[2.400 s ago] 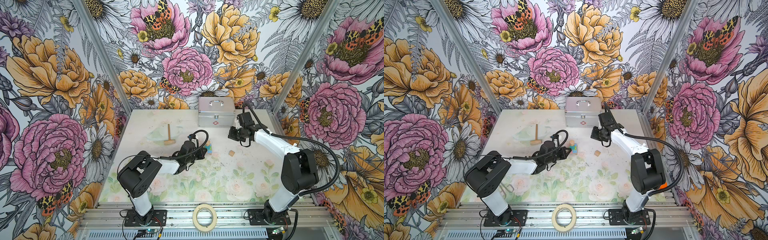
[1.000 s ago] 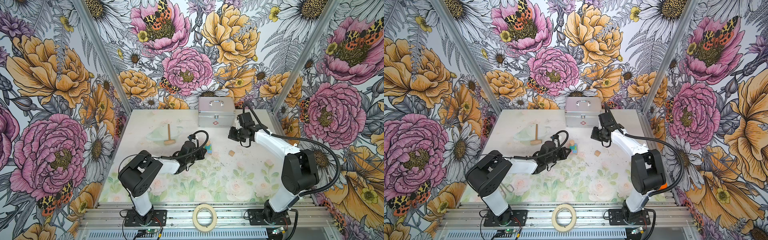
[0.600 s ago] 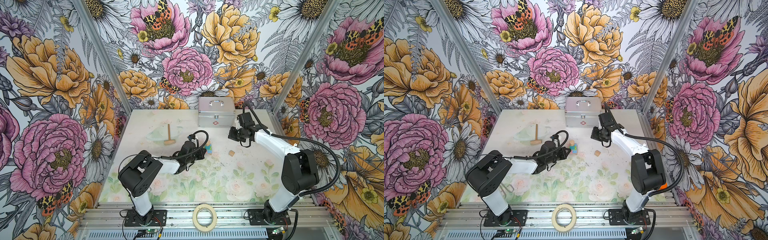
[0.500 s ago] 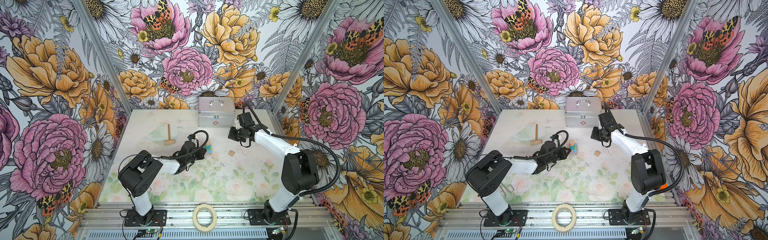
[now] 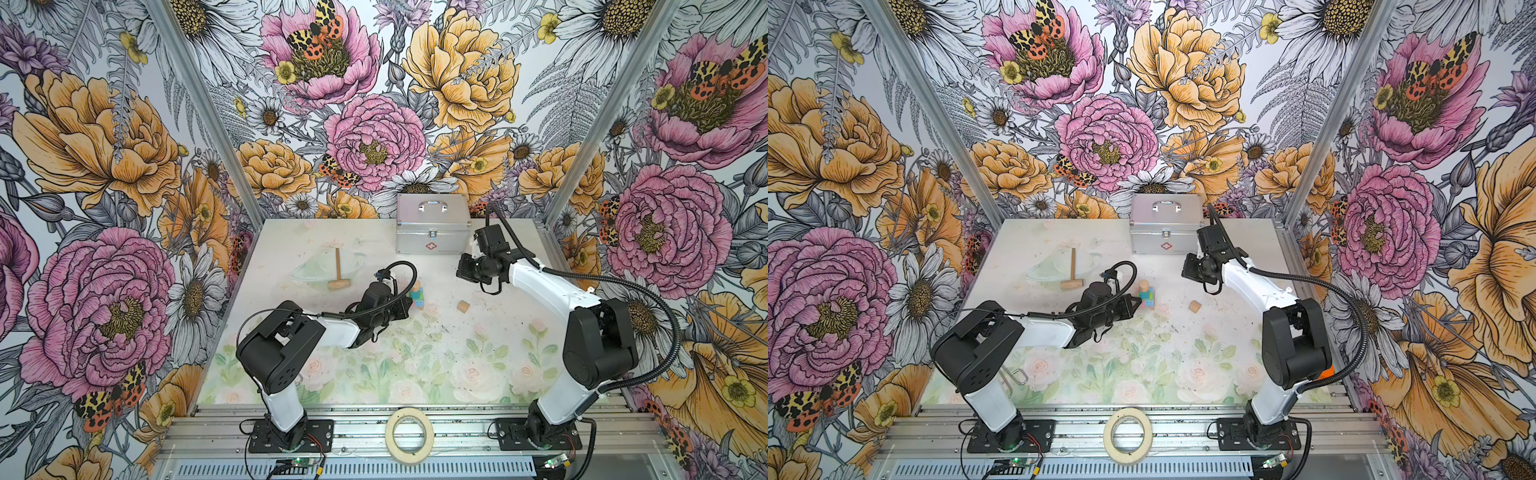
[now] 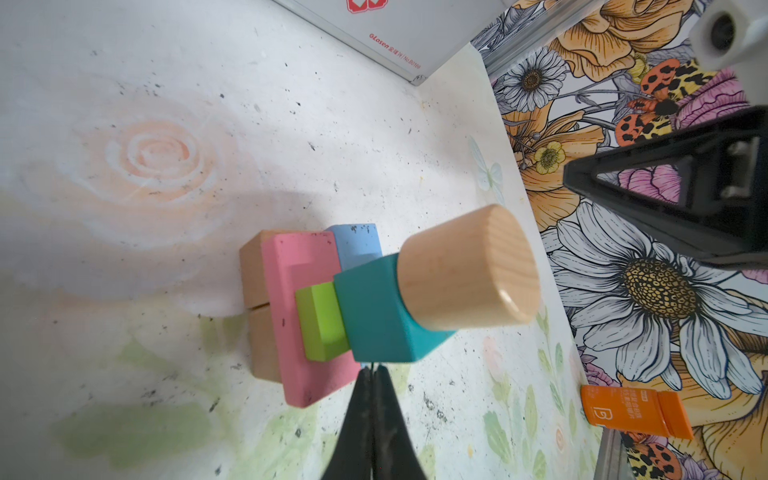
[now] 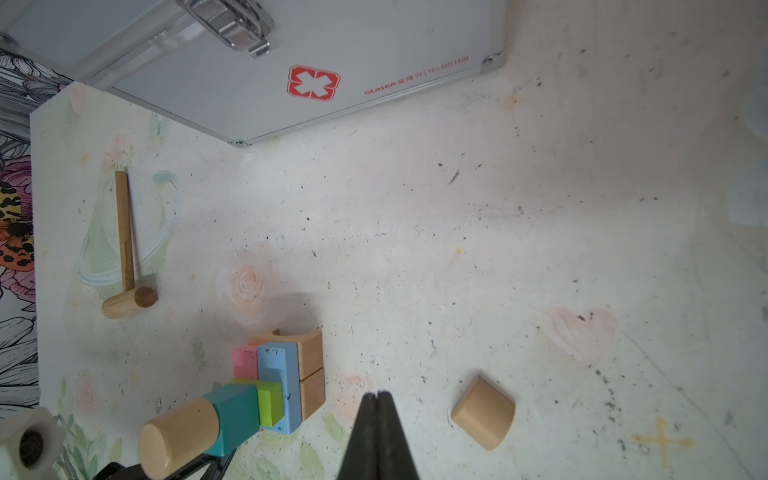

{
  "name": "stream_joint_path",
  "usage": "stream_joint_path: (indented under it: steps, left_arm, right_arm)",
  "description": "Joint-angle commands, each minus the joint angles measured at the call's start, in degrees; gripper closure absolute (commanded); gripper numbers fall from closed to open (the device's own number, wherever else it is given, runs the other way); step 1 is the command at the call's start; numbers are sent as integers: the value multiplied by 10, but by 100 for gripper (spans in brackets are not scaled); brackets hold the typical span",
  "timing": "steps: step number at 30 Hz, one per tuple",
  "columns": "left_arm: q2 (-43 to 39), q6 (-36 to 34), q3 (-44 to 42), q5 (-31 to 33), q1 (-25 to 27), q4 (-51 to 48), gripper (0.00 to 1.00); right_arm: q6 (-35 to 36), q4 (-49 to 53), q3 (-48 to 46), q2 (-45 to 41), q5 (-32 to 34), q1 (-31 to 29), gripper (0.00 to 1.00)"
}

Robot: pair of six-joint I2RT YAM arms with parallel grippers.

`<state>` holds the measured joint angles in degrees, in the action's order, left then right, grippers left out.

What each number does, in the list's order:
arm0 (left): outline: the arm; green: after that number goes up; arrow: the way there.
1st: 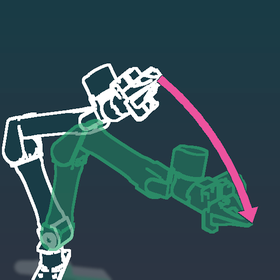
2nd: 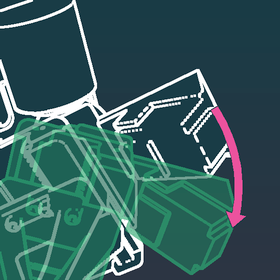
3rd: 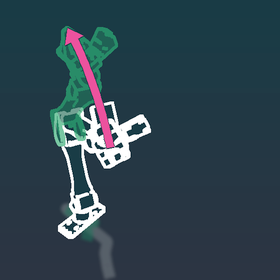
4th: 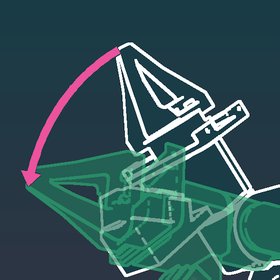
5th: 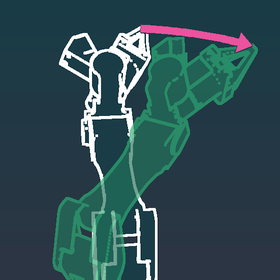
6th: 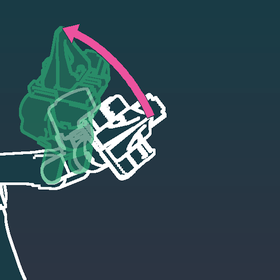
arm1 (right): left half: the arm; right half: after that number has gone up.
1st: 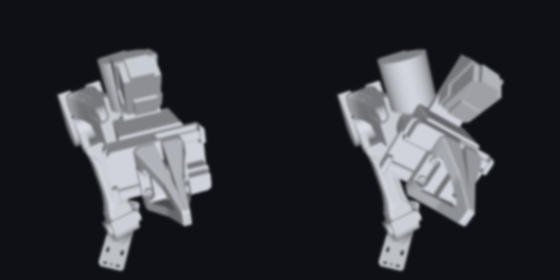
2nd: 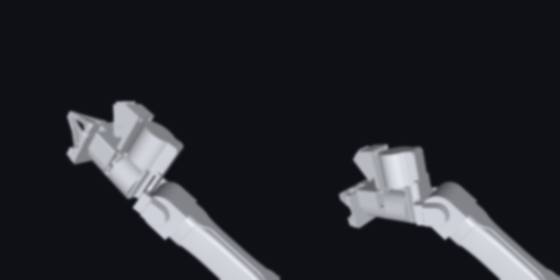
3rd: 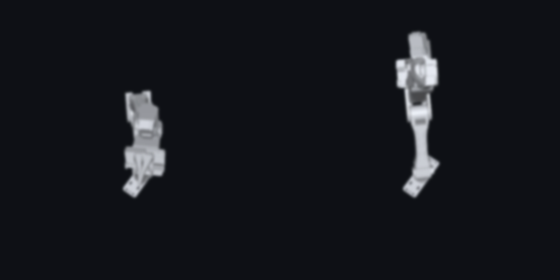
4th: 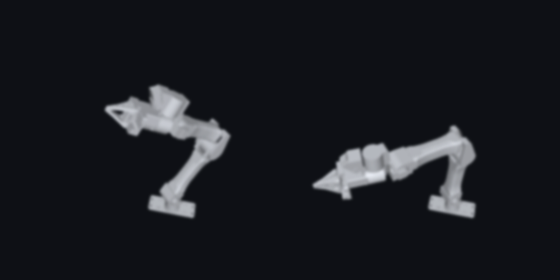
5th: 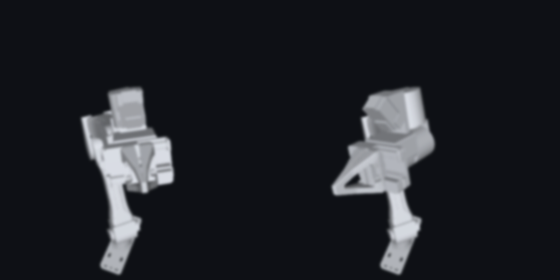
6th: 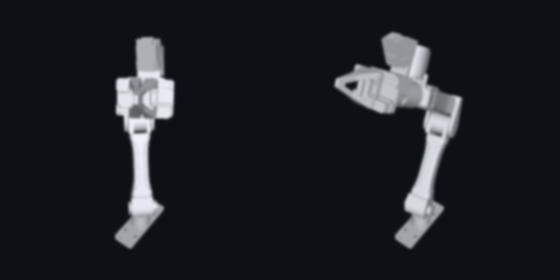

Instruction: Build the wood block tower

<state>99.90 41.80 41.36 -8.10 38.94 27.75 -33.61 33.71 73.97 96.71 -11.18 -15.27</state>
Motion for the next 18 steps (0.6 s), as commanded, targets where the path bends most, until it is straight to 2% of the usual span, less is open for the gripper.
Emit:
stream_joint_path:
  steps: [1, 18]
  left_arm:
    - [5, -13, 13, 14, -1, 2, 100]
    - [7, -12, 17, 15, -1, 0, 100]
  right_arm:
    - [-8, -14, -3, -22, 0, 5, 100]
    - [-8, -14, -4, -21, 1, 7, 100]
